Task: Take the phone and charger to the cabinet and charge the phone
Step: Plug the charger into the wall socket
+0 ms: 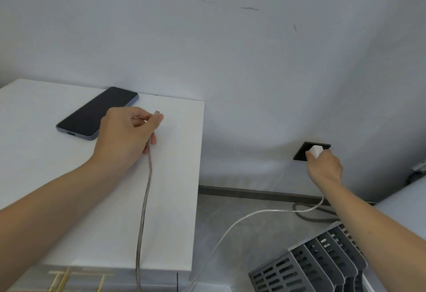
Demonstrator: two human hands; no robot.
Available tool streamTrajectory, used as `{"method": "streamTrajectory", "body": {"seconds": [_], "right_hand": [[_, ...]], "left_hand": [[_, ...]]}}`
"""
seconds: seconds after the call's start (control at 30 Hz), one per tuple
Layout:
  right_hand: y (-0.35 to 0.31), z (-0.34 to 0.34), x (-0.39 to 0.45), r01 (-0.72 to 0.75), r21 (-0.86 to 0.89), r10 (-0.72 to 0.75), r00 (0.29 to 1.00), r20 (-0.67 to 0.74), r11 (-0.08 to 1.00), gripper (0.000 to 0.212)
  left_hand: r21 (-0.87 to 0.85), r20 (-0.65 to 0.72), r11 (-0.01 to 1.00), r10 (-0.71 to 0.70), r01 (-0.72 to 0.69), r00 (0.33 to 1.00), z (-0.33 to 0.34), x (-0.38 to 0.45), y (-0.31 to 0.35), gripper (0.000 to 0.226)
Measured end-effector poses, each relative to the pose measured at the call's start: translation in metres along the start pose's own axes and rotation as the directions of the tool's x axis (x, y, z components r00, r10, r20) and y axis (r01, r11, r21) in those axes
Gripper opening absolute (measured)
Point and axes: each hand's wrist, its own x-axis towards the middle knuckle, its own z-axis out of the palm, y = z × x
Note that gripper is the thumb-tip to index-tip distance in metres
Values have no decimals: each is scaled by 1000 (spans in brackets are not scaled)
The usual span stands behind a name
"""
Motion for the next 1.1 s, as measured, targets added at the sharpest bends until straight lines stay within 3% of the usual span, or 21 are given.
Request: {"method": "streamTrajectory", "body": {"seconds": [0.7,1.03,1.1], "right_hand": [[-17,-7,12,-28,-102,33,998,51,994,44],[-15,-19,4,-42,-77,49,994,99,996,52],[-16,-23,-2,-38,-136,50,995,86,990,57]], "left_hand": [[-68,7,996,50,-49,999,0,1,-5,28],[-68,17,996,64,-63,998,0,3,-8,29],[-72,14,996,62,-61,998,0,3,-8,29]]}}
